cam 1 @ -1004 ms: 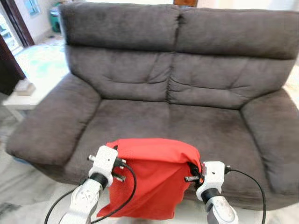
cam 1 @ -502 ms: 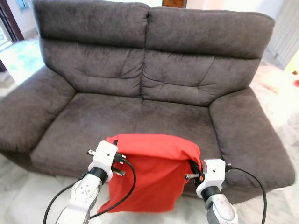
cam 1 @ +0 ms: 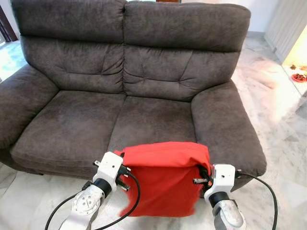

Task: Move the pillow to the sofa from floor

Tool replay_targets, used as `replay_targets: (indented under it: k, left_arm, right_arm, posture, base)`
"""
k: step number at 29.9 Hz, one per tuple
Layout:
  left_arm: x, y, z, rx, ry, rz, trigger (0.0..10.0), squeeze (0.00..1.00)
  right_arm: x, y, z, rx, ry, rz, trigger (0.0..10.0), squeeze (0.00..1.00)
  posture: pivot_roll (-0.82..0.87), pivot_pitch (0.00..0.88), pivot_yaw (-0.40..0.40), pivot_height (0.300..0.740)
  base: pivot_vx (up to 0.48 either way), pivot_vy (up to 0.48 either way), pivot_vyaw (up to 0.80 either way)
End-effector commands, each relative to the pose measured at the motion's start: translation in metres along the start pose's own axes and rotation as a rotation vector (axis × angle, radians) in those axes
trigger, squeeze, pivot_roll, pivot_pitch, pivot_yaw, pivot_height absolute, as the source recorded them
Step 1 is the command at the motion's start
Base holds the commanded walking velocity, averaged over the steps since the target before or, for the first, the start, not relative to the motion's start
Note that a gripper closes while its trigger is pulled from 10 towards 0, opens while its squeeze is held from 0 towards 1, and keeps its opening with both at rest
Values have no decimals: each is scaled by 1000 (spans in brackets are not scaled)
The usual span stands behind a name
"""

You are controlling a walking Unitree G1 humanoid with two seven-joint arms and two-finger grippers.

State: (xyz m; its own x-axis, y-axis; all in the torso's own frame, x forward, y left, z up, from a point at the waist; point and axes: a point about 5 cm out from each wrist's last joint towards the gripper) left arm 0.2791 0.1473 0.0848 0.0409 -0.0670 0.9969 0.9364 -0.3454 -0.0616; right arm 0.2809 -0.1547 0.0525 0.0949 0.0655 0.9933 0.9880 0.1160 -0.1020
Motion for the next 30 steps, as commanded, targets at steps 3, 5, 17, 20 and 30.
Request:
replay_targets:
  k: [3,5,17,20,30]
  left_arm:
    - [19,-4,25,98,30,-83,10000,0]
    - [19,-4,27,104,31,-83,10000,0]
    - [19,-7,32,148,20,-82,10000,0]
    - [19,-6,33,152,22,-85,10000,0]
    - [20,-5,28,148,13,-93,10000,0]
  right_arm:
    - [5,-1,-14,-88,23,-27,10000,0]
    - [5,-1,-13,-83,23,-23,10000,0]
    - [5,1,-5,-43,25,-15,10000,0]
    - [4,1,-3,-27,21,-12,10000,0]
    - [4,1,-1,-16,3,-17,10000,0]
  posture:
    - [20,121,17,740]
    - [21,120,17,740]
    - [21,120,14,740]
    - [25,119,13,740]
    - [24,120,17,740]
  base:
    - [0,0,0]
    - [0,0,-656]
    - [0,0,-800]
    - [0,0,-800]
    - [0,0,-160]
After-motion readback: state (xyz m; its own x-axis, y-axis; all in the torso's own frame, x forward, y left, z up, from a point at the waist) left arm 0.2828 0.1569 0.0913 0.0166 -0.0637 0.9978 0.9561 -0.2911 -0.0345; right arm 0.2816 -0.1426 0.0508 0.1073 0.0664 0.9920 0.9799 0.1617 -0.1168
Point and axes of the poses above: a point about 5 cm out from each wrist's last joint towards the gripper, its own y axis pointing out of the wrist towards the gripper, its own x axis along the axis of the wrist's last joint, z = x × y, and after that the axes turned 9 degrees about -y, right-handed
